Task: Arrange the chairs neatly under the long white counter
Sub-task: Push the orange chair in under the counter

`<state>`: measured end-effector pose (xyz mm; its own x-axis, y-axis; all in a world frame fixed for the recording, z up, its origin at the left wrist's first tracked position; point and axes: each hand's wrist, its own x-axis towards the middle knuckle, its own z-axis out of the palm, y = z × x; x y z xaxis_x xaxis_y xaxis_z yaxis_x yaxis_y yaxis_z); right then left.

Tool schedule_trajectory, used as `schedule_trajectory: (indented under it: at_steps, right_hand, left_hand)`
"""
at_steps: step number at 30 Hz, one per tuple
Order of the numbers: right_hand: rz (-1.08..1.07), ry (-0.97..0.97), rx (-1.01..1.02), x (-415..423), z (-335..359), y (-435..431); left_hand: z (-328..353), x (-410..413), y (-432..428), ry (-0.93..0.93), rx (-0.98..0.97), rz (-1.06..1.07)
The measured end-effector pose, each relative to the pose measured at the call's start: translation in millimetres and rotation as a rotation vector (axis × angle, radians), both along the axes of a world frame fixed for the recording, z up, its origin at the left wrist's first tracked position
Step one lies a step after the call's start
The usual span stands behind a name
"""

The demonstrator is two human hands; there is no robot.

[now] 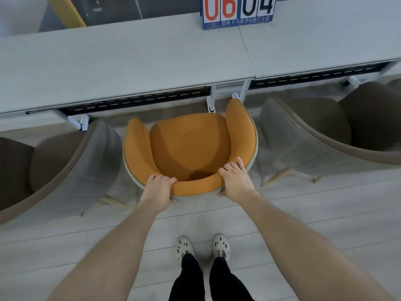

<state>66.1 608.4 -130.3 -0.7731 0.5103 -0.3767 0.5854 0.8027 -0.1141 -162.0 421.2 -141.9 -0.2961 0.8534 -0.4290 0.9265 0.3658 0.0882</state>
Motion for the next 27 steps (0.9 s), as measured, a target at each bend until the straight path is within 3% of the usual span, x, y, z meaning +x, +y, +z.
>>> schedule_trajectory:
  at_steps: [8,13,21,27]
  right_hand:
    - [0.024,-0.041,-0.013,1,-2,-1]
    - [0.022,-0.083,-0.223,-31,10,-14]
    - [0.06,-0.033,-0.271,-131,48,-85]
    - [0.027,-0.06,-0.238,-211,55,-152]
  left_hand:
    - [2,2,0,-0.022,-0.022,0.005]
    - [34,-13,-33,-0.047,0.032,0.107]
    - [72,-110,-136,-0.04,-0.059,0.394]
    - [75,-205,-205,0.006,-0.006,0.344]
